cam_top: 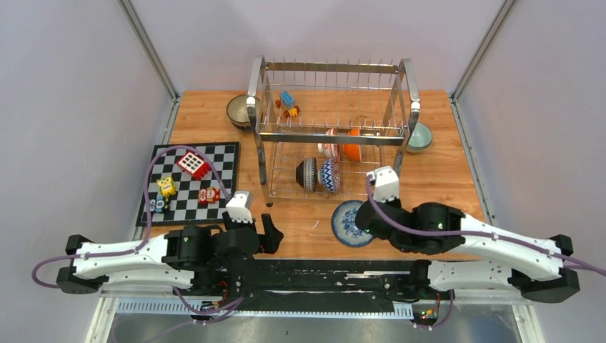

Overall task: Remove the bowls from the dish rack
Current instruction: Pick up the bowl from the dish rack, then place the bowl at the center of the board.

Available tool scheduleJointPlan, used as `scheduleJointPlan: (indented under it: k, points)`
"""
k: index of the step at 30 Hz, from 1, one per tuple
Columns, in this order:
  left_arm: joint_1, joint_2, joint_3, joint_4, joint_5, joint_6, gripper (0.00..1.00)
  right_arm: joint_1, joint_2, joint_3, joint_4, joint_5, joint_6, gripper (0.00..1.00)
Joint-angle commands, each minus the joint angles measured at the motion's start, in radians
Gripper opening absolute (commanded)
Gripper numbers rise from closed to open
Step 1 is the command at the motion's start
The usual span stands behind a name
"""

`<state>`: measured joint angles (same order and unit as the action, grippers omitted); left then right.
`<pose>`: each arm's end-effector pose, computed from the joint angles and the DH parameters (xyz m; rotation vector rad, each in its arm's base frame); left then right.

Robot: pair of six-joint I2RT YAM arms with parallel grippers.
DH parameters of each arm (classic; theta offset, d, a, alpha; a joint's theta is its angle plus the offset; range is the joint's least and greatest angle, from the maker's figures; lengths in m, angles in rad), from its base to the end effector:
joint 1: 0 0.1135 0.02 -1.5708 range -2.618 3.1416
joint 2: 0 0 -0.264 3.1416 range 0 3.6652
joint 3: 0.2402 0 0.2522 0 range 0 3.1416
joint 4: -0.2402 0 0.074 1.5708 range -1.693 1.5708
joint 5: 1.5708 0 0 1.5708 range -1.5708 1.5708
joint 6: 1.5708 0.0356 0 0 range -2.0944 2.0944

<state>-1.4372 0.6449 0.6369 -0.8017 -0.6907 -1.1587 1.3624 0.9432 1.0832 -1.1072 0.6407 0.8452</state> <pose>0.0390 -0.1203 0.2568 -0.0082 2.2361 -0.6381 0.0534 0.1496 0.3364 -0.3581 2.2817 0.2955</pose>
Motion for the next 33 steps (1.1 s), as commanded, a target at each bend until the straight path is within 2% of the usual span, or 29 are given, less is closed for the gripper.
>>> scheduleJointPlan:
  k: [1,4,11,15,19,22,29,31,33]
  points:
    - [0.0,-0.022,-0.003,-0.046,-0.082,0.013,0.97,-0.145,-0.027,0.052,-0.201,0.154,-0.013,0.02]
    - [0.0,-0.013,0.015,-0.053,-0.089,0.028,0.97,-0.299,-0.054,0.072,-0.196,0.166,-0.059,0.02]
    - [0.0,0.009,0.034,-0.071,-0.097,0.058,0.98,-0.555,-0.188,0.146,-0.153,0.16,-0.191,0.02]
    - [0.0,0.01,0.049,-0.054,-0.113,0.098,0.99,-0.659,-0.189,0.196,-0.166,0.18,-0.259,0.02]
    - [0.0,0.008,0.058,-0.035,-0.13,0.127,0.99,-0.794,-0.169,0.154,-0.141,0.212,-0.234,0.02]
    - [0.0,0.006,0.058,-0.025,-0.123,0.137,0.99,-0.951,-0.19,0.077,-0.039,0.138,-0.221,0.02]
    - [0.0,-0.031,0.036,-0.007,-0.082,0.153,1.0,-1.425,-0.203,-0.091,0.195,-0.216,-0.136,0.02]
    - [0.0,-0.052,0.017,0.002,-0.072,0.158,1.0,-1.514,-0.19,-0.16,0.26,-0.282,-0.078,0.02]
    - [-0.001,-0.073,-0.006,0.0,-0.069,0.151,1.0,-1.548,-0.167,-0.224,0.315,-0.269,-0.036,0.03]
